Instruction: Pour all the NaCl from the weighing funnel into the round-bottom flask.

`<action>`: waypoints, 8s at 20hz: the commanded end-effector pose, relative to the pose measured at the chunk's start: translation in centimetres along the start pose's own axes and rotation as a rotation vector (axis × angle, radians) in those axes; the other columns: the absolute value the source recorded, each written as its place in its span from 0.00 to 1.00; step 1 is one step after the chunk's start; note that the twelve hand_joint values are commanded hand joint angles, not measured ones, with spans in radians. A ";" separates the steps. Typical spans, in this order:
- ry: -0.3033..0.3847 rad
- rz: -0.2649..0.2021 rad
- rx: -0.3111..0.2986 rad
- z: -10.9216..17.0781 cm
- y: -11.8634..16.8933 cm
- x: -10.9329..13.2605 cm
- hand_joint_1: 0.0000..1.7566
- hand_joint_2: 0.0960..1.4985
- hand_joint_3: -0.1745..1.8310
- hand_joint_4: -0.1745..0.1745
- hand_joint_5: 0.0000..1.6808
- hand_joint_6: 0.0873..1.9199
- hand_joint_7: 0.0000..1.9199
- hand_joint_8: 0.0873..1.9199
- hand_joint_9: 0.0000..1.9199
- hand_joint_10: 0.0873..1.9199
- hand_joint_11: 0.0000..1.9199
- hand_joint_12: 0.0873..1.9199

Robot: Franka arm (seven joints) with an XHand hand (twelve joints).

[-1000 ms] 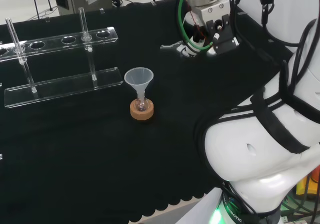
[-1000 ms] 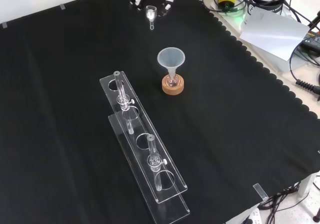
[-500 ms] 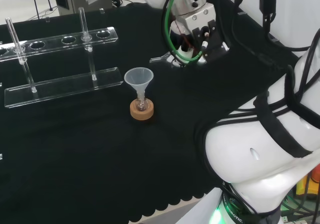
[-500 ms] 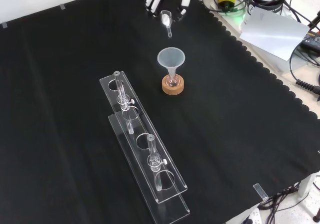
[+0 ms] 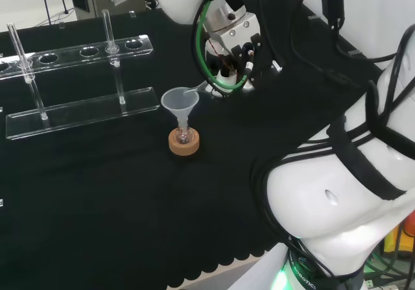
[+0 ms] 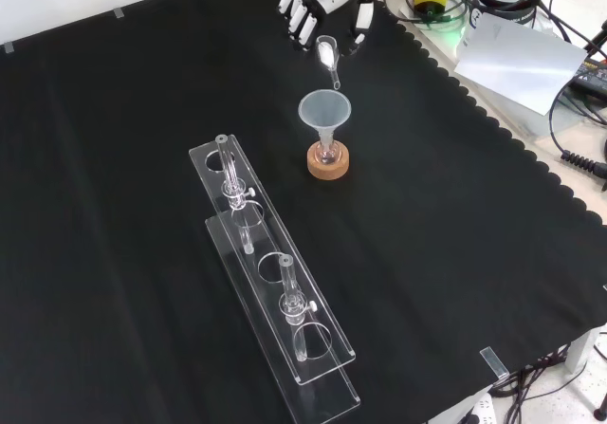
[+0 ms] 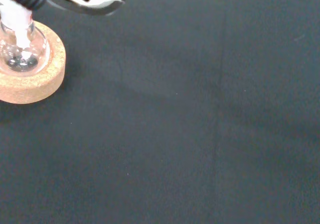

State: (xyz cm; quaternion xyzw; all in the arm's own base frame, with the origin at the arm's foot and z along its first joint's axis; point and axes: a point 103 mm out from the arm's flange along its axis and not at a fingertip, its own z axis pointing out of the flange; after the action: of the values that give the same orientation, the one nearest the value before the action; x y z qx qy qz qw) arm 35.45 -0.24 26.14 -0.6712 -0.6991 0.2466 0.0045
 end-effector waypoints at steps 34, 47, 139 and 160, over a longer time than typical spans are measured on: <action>-0.217 0.006 0.022 -1.8 2.1 0.5 0.60 0.43 0.48 1.00 0.63 0.56 0.40 0.29 0.58 0.19 0.41 0.56; -0.274 0.012 0.013 -2.5 2.3 0.5 0.60 0.43 0.48 1.00 0.63 0.55 0.40 0.29 0.58 0.19 0.41 0.55; -0.501 0.014 0.032 -3.8 2.8 1.2 0.60 0.43 0.47 1.00 0.63 0.55 0.39 0.29 0.58 0.17 0.40 0.55; -0.565 0.028 0.032 -4.8 2.5 1.6 0.60 0.43 0.47 1.00 0.63 0.55 0.39 0.29 0.58 0.17 0.40 0.55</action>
State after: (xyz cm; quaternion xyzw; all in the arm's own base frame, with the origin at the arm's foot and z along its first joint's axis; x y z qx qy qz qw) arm 39.33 2.46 28.76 -0.5866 -0.6630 0.4304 -0.1762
